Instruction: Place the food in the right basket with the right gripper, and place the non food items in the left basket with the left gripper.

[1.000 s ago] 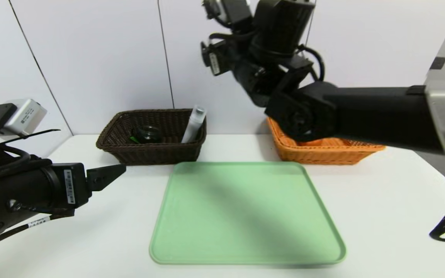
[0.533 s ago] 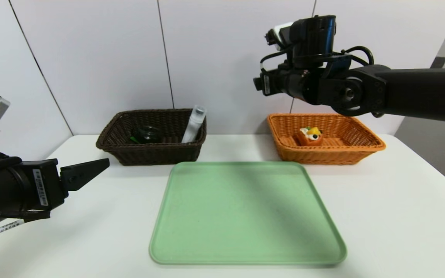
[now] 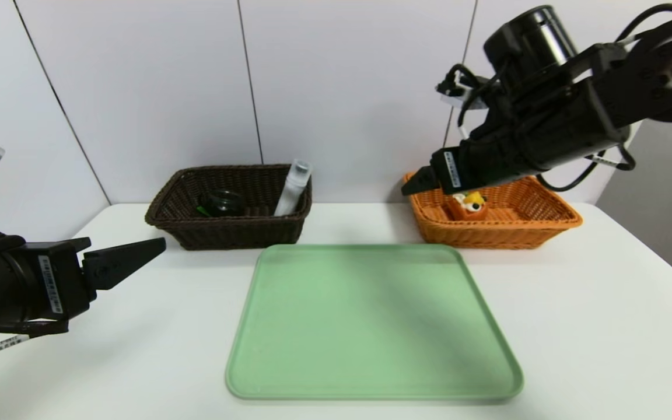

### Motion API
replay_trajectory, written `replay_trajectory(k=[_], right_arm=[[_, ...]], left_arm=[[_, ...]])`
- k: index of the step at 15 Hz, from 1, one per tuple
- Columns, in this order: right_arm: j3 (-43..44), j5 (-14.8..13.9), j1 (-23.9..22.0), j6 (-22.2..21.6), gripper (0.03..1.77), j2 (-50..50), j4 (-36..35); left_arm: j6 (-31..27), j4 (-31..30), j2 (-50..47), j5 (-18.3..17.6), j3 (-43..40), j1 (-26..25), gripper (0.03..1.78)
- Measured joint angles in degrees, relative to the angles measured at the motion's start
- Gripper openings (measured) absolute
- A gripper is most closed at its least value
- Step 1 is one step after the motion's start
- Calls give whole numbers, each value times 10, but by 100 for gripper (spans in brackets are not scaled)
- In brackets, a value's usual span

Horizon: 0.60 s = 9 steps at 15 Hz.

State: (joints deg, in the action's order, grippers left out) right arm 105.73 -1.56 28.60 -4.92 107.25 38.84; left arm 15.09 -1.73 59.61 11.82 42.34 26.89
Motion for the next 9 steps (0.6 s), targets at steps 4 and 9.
replay_trajectory(k=[4, 9], right_arm=[[-66, 152, -3, 37, 169, -109, 13], [-165, 25, -82, 74, 169, -221, 9]], left_arm=[[-2, 0, 3, -2, 4, -16, 169], [-57, 2, 3, 3, 5, -121, 169]])
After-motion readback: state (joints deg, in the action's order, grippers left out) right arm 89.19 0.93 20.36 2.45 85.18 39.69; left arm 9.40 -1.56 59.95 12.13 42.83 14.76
